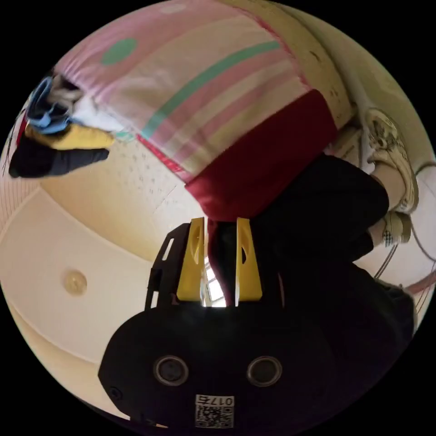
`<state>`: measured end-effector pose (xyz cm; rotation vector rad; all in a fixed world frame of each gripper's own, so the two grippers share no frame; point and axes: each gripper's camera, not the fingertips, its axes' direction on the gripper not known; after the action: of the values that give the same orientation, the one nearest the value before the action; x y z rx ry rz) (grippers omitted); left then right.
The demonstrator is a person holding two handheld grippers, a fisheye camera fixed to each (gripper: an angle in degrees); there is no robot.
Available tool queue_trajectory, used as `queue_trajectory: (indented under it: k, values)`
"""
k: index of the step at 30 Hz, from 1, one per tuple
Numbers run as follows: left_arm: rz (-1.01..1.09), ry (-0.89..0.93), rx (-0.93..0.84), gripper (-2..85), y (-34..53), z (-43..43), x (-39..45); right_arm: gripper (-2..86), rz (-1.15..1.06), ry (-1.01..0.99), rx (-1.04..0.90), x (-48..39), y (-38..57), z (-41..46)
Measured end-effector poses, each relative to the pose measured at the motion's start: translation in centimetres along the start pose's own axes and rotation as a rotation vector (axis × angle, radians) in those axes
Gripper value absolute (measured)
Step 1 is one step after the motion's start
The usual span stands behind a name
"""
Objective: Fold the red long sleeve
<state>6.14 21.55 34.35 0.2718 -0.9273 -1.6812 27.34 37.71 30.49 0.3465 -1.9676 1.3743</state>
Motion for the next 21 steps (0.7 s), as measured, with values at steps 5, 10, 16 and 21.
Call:
queue_trajectory:
  k: [5, 10, 16, 21]
  values:
    - [0.044, -0.012, -0.042, 7.7, -1.9, 8.4, -0.2, 11.4, 0.150, -0.045, -0.062, -1.2, -3.7, 4.8]
    - [-0.033, -0.029, -0.027, 5.2, 0.9, 9.9, -4.3, 4.5, -0.006, 0.069, 0.205, -8.7, -3.3, -0.4]
    - [-0.068, 0.039, 0.041, 4.0, 3.0, 7.3, -5.8, 0.9, -1.142, 0.628, 0.449, -33.9, 10.4, 5.9]
    - [-0.043, 0.008, -0.003, 4.0, 3.8, 7.5, -5.0, 0.8, -1.134, 0.497, 0.124, -39.3, 12.1, 13.5]
